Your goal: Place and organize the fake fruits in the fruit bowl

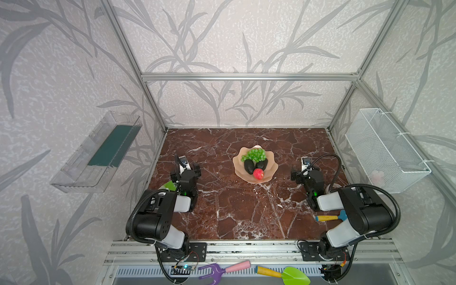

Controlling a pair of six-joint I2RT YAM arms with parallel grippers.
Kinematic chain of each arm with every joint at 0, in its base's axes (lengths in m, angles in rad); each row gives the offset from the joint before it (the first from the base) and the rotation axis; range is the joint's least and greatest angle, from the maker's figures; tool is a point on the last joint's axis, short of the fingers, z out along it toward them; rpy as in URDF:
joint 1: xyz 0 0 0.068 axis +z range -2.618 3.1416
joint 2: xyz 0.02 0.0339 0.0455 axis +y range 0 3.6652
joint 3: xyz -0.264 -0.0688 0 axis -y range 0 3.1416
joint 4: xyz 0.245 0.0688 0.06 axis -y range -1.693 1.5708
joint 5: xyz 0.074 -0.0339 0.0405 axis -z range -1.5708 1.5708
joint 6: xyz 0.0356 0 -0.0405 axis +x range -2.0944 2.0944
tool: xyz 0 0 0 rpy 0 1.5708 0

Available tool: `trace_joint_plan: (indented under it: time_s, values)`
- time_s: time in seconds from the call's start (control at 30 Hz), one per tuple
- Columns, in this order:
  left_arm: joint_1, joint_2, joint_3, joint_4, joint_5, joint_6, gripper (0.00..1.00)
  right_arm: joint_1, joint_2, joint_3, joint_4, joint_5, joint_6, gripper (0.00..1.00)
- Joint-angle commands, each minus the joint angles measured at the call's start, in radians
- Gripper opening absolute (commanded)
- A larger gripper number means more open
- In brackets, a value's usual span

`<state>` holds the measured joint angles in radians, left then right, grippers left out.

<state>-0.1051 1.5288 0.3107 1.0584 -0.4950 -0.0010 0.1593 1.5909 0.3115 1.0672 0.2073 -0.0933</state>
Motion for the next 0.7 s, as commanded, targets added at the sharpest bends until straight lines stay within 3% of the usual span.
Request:
trace_joint_plan:
  time_s: [0.0, 0.03, 0.07, 0.17, 0.67]
  values:
    - [0.004, 0.002, 0.01, 0.005, 0.003, 0.001, 0.99, -0.015, -0.005, 0.015, 0.001, 0.038, 0.042, 0.99]
    - [0.004, 0.002, 0.01, 0.005, 0.003, 0.001, 0.99, -0.014, 0.008, 0.004, 0.047, -0.08, -0.013, 0.99]
    - [0.004, 0.001, 0.01, 0.005, 0.004, 0.001, 0.99, -0.002, 0.009, -0.001, 0.056, -0.111, -0.041, 0.99]
    - [0.004, 0.002, 0.01, 0.005, 0.003, 0.001, 0.99, 0.019, 0.006, 0.038, -0.022, 0.075, 0.01, 0.99]
    - [0.004, 0.002, 0.01, 0.005, 0.004, 0.001, 0.99, 0.02, 0.01, 0.038, -0.013, 0.076, 0.004, 0.99]
